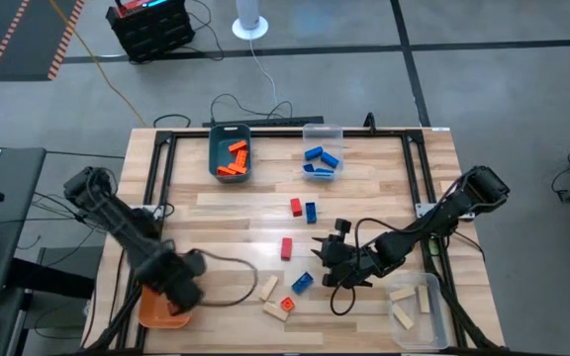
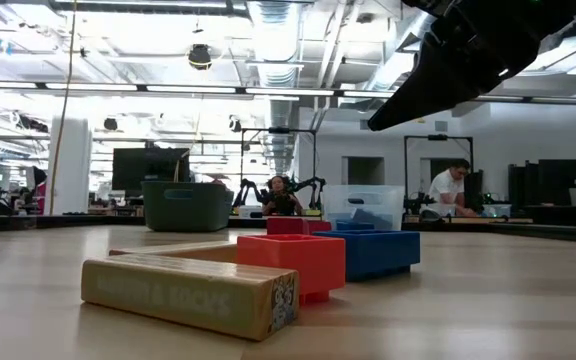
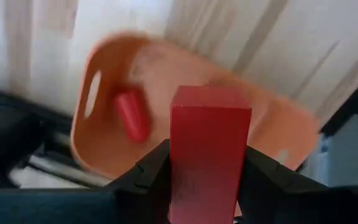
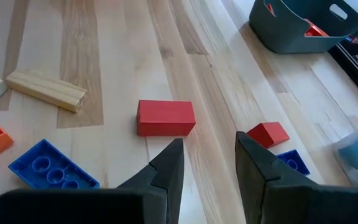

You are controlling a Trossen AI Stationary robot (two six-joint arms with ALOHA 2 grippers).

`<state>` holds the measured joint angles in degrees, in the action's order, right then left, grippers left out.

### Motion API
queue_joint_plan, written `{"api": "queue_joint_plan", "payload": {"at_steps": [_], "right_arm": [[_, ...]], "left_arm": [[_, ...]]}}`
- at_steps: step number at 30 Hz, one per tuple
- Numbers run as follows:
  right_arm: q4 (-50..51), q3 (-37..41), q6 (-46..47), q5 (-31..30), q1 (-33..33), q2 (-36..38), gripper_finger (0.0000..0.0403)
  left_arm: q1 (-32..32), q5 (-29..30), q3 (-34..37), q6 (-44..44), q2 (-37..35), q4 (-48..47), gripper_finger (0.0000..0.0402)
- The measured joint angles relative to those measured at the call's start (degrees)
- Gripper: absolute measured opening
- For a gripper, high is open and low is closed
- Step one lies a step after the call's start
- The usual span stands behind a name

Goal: Sort blocks
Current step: Put the red block into the orange bin

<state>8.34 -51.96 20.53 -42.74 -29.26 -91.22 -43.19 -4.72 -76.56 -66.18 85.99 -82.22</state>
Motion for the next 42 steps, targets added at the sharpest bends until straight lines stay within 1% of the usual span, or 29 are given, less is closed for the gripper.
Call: {"api": "queue_joint_plan", "payload": {"at_steps": [4, 9, 12, 14, 16, 21, 25, 31, 34, 37, 42], "right_arm": [[-0.7, 0.0, 0.0, 0.0, 0.0, 0.0, 0.0123], [-1.45, 0.0, 0.0, 0.0, -0.19, 0.0, 0.0123], [-1.4, 0.0, 0.0, 0.02, -0.39, 0.0, 0.0123], [-1.37, 0.0, 0.0, 0.02, -0.39, 0.0, 0.0123], [-1.29, 0.0, -0.02, 0.02, -0.37, 0.0, 0.0123], [-1.1, 0.0, -0.04, 0.02, -0.35, 0.0, 0.0123], [-1.12, 0.0, -0.02, 0.02, -0.35, 0.0, 0.0123], [-1.13, 0.0, -0.02, 0.01, -0.35, 0.0, 0.0123], [-1.13, 0.0, -0.02, 0.02, -0.35, 0.0, 0.0123], [-1.14, 0.0, -0.04, 0.02, -0.35, 0.0, 0.0123], [-1.14, 0.0, -0.04, 0.02, -0.35, 0.0, 0.0123]], "left_arm": [[-4.55, 1.0, 0.0, -4.51, 1.14, -0.13, 0.0139], [-5.14, 0.56, 0.02, -4.99, 1.78, -0.55, 0.0134], [-4.8, 0.52, 1.45, -3.95, 1.7, -0.54, 0.0133], [-4.39, -0.3, 3.83, -3.36, 1.58, -0.1, 0.0133], [-3.91, -2.38, 6.63, -2.27, 1.61, 0.68, 0.0132], [-2.44, -5.2, 13.81, 1.62, 1.61, 6.82, 0.0132], [-1.34, -7.38, 18.23, 3.25, 1.61, 11.15, 0.0131], [-1.34, -7.65, 22.09, 3.68, 1.6, 16.96, 0.0131], [-1.34, -7.53, 24.92, 3.83, 1.61, 21.32, 0.0131], [-1.34, -6.78, 26.95, 1.35, 1.61, 21.75, 0.0141], [-1.34, -6.57, 27.39, -0.2, 1.61, 21.74, 0.018]]}}
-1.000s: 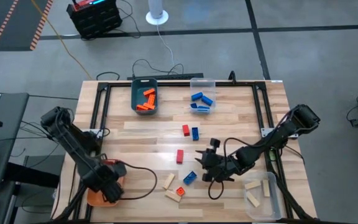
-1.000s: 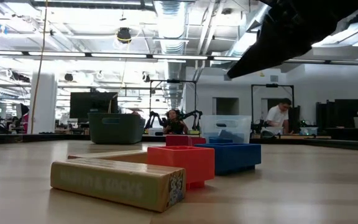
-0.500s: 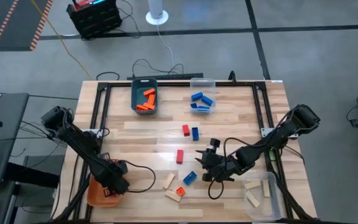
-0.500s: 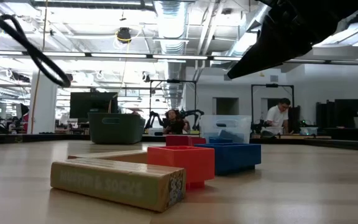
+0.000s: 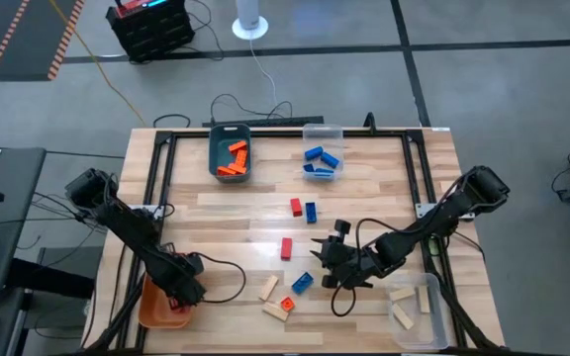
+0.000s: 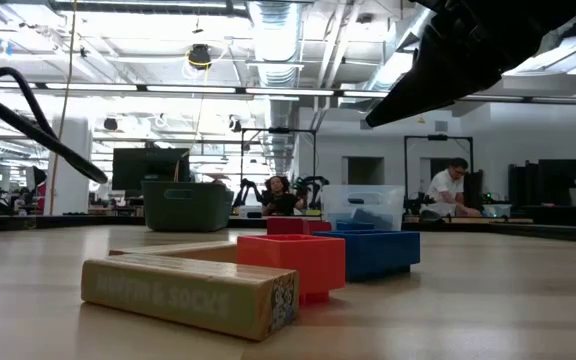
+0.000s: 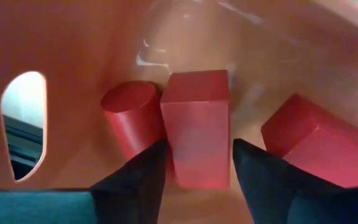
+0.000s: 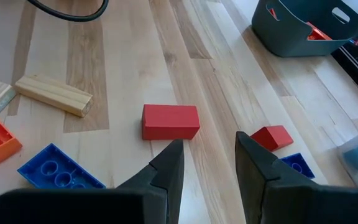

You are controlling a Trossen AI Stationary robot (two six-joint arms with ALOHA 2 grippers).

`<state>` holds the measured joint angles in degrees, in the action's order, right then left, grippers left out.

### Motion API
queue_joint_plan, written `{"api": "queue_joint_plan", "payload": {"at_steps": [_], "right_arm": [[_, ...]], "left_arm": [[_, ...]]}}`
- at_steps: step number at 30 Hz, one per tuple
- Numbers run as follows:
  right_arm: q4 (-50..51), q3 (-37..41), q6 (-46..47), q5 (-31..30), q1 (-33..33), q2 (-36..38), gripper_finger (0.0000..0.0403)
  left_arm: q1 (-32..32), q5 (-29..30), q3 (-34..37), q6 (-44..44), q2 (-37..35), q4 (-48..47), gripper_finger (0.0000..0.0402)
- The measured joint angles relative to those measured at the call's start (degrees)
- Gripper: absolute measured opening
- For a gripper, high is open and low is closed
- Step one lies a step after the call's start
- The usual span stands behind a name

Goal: Sort blocks
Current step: Put the red block into the orange bin

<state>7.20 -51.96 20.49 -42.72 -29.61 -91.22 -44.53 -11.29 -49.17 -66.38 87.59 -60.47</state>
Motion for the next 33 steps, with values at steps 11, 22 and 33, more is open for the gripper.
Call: {"api": "queue_joint_plan", "payload": {"at_steps": [11, 22, 33], "right_arm": [[-0.19, 0.0, 0.0, 0.0, 0.11, 0.0, 0.0123], [-0.38, 0.0, 0.0, 0.23, 0.48, 0.0, 0.0123], [-0.44, 0.0, 0.43, 0.13, 0.94, 0.0, 0.0123]], "left_arm": [[2.19, -4.89, -6.41, 2.57, 0.0, -3.96, 0.0202], [6.22, 25.16, -17.48, 22.63, -0.02, 6.1, 0.0203], [13.79, 43.66, -17.09, 23.48, 5.32, 33.5, 0.0203]]}}
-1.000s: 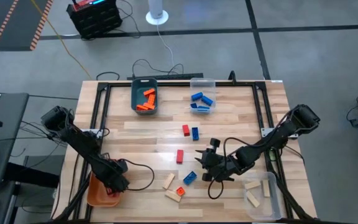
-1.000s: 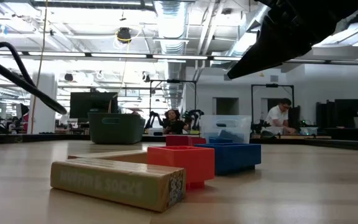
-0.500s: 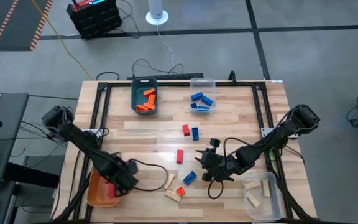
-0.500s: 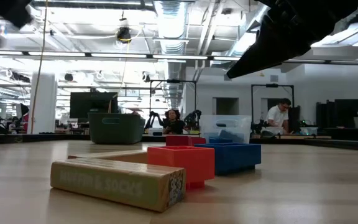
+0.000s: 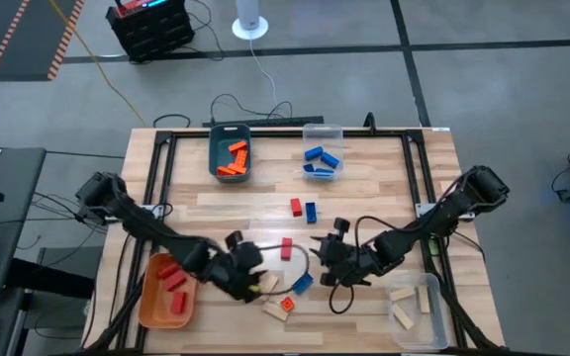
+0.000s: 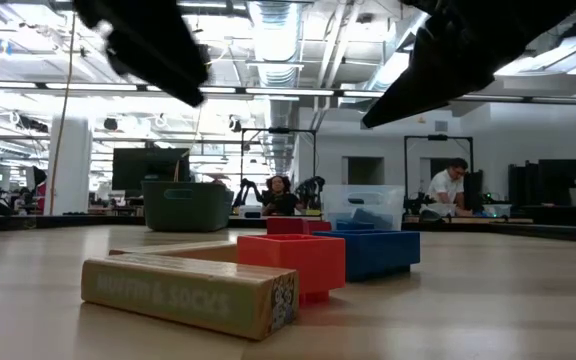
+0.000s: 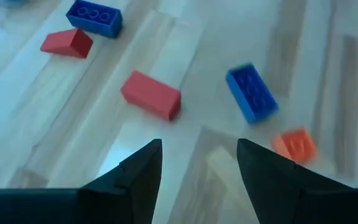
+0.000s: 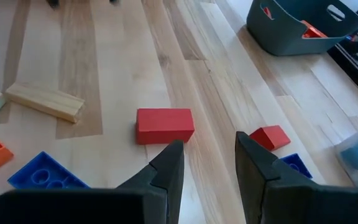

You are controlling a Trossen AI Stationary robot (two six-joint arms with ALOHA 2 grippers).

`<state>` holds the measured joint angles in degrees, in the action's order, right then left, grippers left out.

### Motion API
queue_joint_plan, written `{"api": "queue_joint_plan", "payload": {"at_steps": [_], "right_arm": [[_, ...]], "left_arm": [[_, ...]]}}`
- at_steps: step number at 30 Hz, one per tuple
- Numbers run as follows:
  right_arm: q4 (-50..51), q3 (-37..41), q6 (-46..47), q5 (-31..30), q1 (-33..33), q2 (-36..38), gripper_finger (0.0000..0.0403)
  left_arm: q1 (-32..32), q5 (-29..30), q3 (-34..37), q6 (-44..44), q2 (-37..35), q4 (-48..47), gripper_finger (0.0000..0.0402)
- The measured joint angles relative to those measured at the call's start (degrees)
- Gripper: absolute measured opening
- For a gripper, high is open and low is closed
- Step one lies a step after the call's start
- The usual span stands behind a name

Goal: Sort blocks
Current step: Put the red block into the orange bin

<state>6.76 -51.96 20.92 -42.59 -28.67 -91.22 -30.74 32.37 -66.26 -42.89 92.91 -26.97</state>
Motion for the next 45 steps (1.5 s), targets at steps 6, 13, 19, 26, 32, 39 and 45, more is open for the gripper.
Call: {"api": "queue_joint_plan", "payload": {"at_steps": [6, 13, 19, 26, 32, 39, 45], "right_arm": [[2.52, 0.0, 0.43, -1.37, -0.93, 0.38, 0.0123], [13.97, -0.48, 8.41, -2.4, -1.43, 1.99, 0.0123], [13.64, -0.46, 8.67, -2.38, -1.44, 1.97, 0.0123], [13.58, -0.48, 8.66, -2.43, -1.66, 1.95, 0.0123], [13.65, -0.48, 8.63, -2.44, -1.62, 1.95, 0.0123], [13.66, -0.48, 8.64, -2.43, -1.7, 1.95, 0.0123], [13.64, -0.48, 8.62, -2.43, -1.7, 1.93, 0.0123]], "left_arm": [[8.13, -4.68, 0.04, 2.42, 2.74, 6.12, 0.0208], [16.07, -12.62, -0.01, 10.21, 3.94, 6.8, 0.0238], [21.8, -23.19, -0.13, 10.94, 7.83, 8.96, 0.0258], [23.84, -28.04, -3.19, 10.4, 13.08, 8.01, 0.0259], [23.56, -27.87, -8.57, 13.66, 17.08, 4.2, 0.0259], [23.24, -27.39, -12.23, 18.61, 19.73, 0.63, 0.0259], [23.21, -25.49, -15.63, 23.07, 19.11, -4.26, 0.0259]]}}
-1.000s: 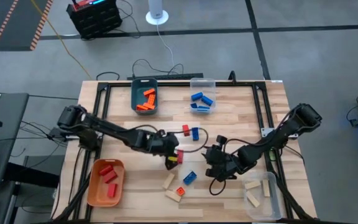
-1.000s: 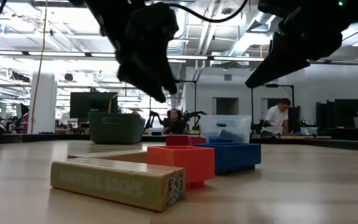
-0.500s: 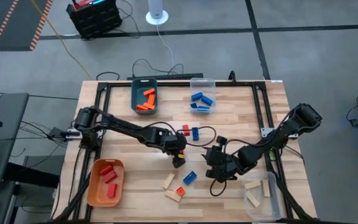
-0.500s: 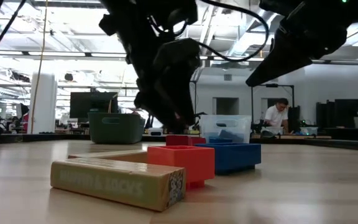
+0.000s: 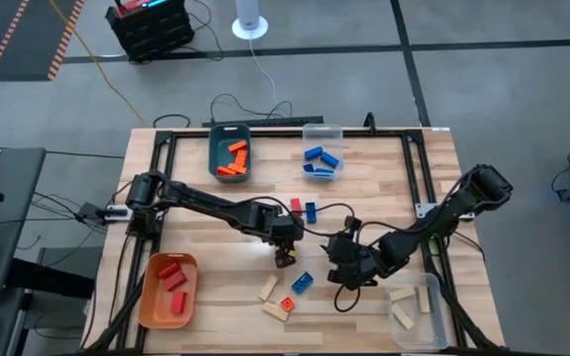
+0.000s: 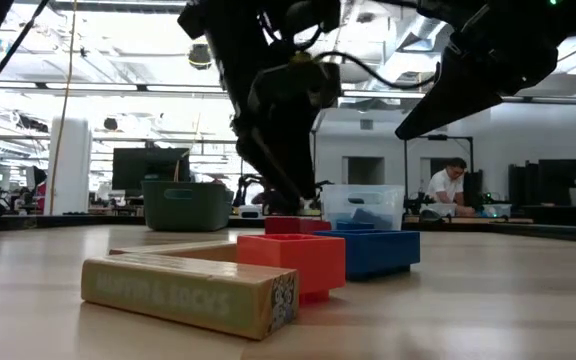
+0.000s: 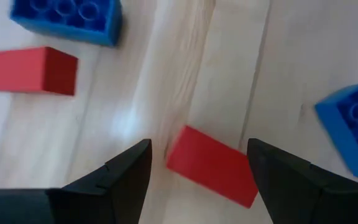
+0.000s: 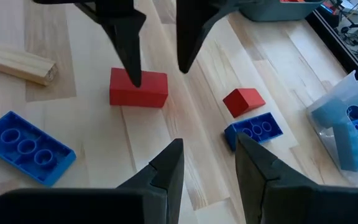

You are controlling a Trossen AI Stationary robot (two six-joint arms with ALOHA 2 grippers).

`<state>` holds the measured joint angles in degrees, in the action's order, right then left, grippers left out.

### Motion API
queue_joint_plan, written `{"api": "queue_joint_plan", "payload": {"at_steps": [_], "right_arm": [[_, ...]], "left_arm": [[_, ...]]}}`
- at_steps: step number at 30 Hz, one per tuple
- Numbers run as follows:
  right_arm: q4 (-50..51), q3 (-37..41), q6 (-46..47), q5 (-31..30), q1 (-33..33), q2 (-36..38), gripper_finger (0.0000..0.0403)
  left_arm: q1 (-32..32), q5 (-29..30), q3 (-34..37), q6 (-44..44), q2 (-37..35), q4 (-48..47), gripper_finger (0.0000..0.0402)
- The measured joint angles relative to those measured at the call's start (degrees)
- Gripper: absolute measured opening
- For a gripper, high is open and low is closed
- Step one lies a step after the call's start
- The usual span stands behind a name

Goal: Sort blocks
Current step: Put the red block into the orange bin

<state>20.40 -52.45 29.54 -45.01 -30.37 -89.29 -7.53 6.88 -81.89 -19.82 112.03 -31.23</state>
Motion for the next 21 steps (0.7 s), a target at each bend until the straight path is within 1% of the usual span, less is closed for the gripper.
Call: {"api": "queue_joint_plan", "payload": {"at_steps": [2, 7, 15, 21], "right_arm": [[-0.04, 0.02, 0.01, 0.0, 0.0, 0.02, 0.0123], [-0.11, 0.02, 0.0, 0.0, 0.0, 0.0, 0.0123], [-0.13, 0.02, 0.01, 0.0, 0.0, 0.0, 0.0123], [-0.09, 0.02, 0.0, -0.01, 0.0, 0.0, 0.0123]], "left_arm": [[0.02, 0.34, -0.99, -0.05, 0.0, -2.23, 0.0259], [0.0, -0.57, -3.17, -3.68, 0.06, -5.76, 0.0259], [-1.05, -1.22, -3.54, -12.4, 0.08, -7.19, 0.0259], [-2.3, 1.83, -3.32, -15.87, 0.61, -6.88, 0.0259]]}}
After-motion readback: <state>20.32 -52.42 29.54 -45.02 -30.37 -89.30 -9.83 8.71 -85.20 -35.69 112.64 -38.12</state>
